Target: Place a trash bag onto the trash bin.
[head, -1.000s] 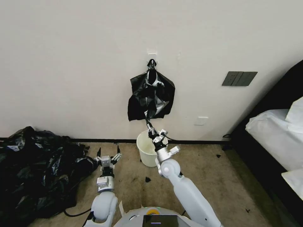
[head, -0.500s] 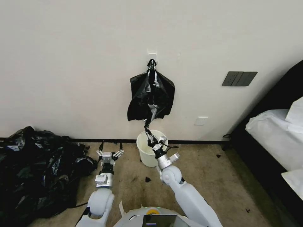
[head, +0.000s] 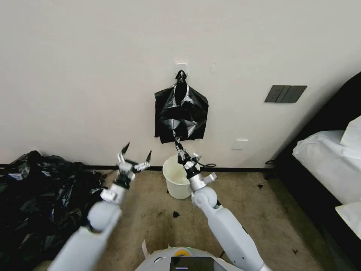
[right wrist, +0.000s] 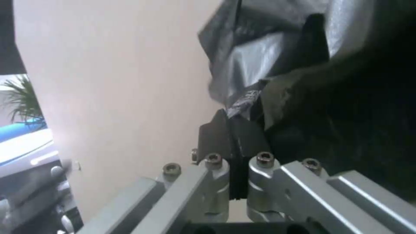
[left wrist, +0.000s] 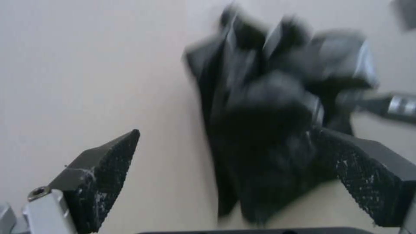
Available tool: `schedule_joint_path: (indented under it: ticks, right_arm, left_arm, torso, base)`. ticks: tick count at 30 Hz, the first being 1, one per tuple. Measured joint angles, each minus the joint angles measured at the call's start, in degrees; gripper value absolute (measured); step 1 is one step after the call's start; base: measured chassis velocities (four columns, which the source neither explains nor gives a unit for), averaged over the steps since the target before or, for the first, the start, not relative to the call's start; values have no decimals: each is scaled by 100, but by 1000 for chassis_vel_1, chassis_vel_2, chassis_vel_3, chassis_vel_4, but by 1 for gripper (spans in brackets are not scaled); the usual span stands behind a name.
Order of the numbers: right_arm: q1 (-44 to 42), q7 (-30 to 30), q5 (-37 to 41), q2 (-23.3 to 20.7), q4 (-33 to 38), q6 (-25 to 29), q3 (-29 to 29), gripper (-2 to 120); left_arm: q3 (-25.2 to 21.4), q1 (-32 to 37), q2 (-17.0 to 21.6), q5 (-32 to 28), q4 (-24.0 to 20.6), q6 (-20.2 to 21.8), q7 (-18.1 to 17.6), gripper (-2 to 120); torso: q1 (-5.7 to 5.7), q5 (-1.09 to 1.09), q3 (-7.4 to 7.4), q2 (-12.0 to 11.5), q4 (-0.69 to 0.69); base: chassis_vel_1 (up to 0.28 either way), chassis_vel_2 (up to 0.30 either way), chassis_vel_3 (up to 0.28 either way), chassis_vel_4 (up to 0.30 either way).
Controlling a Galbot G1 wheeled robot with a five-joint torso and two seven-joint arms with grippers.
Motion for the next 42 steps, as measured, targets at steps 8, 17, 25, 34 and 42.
schedule_joint_path:
  ticks: [8,17,25,34,42]
  right_arm:
    - [134,-119,-229,96,-159,37,-1,0]
    - [152,-196,-567,327,-285,77,-27,0]
    - [153,-202,-681,431,-314,83,-34,0]
    - [165,-197,-684,399,-321,83,-7,0]
    - [194,-201,-705,421,-423,91,-15,0]
  left_arm:
    - [1027,-1998,1935,-757,405,153,336,100]
    - [3351,-5050,2696,-1159,1425,332,1353,100]
    - [4245,-6102,2334,-1163,1980,800,2029,100]
    - [4224,-6194,2111,-936,2053,1257,2453,99]
    - [4373,-6460,2006,-1050,2038,1400,2470,79]
  torso:
    - [0,0,0,0,1]
    - [0,4,0,0,1]
    - [1,0,1,0,-1]
    - [0,1,0,0,2]
    - [0,2,0,0,1]
  base:
    - [0,0,0,0]
    - [0,0,0,0]
    - [0,0,0,0]
    - [0,0,0,0]
    - [0,0,0,0]
